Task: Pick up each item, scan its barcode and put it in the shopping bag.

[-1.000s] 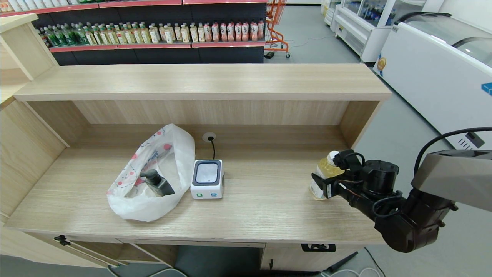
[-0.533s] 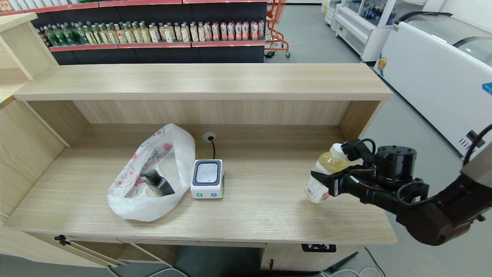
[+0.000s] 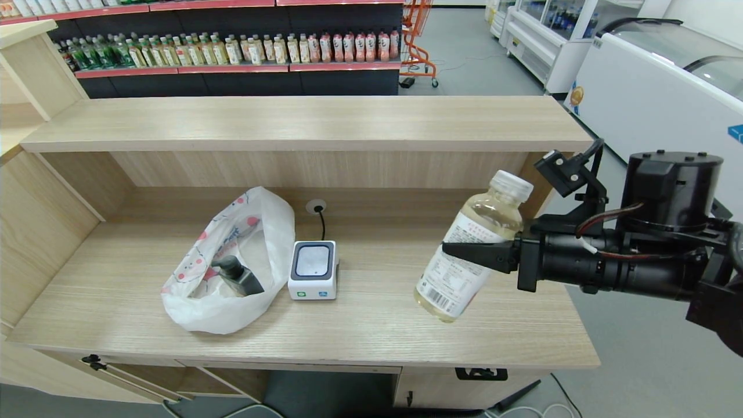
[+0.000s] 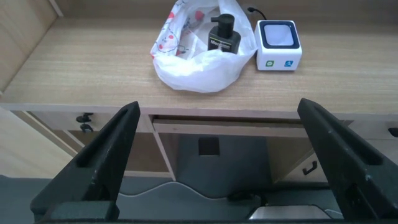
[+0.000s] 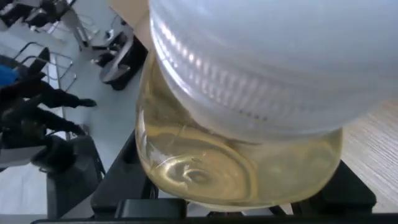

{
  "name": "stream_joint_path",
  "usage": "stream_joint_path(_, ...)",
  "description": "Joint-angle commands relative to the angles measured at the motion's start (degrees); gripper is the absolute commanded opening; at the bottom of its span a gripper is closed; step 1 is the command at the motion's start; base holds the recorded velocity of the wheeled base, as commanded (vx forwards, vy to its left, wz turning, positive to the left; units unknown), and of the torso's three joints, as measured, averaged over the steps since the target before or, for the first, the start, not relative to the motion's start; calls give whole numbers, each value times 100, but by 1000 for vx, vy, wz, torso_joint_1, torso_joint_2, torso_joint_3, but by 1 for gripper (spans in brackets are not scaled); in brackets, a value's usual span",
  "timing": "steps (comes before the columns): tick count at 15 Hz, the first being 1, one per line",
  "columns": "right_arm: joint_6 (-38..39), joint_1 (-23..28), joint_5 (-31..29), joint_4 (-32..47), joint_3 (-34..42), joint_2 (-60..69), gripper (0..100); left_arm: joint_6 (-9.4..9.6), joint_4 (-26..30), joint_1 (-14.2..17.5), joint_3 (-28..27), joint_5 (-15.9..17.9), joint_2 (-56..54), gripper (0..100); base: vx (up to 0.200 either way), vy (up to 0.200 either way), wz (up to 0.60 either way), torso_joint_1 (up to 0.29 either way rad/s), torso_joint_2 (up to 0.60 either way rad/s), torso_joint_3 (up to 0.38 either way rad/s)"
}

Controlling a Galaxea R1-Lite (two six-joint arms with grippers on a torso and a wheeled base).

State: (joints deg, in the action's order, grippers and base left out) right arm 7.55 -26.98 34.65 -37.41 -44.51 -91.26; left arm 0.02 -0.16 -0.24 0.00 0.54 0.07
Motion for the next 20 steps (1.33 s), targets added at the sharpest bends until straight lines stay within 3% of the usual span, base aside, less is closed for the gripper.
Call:
stream_joint_path(1,1,-229,244,24,-23,223,0,-2,-2,-2,0,-1,1,100,0,0,0,0,0,0)
stream_joint_path(3,28,-387,693,94,-5,319,0,-2,-2,-2,0,-1,1,100,0,0,0,0,0,0)
stream_joint_path(7,28,-651,965,604,-23,548,0,-2,-2,-2,0,-1,1,100,0,0,0,0,0,0)
stream_joint_path(15,1,-791,904,841,250,425,0,-2,-2,-2,0,-1,1,100,0,0,0,0,0,0)
stream_joint_path(20,19,-1002,517,771,39,82,0,-2,-2,-2,0,-1,1,100,0,0,0,0,0,0)
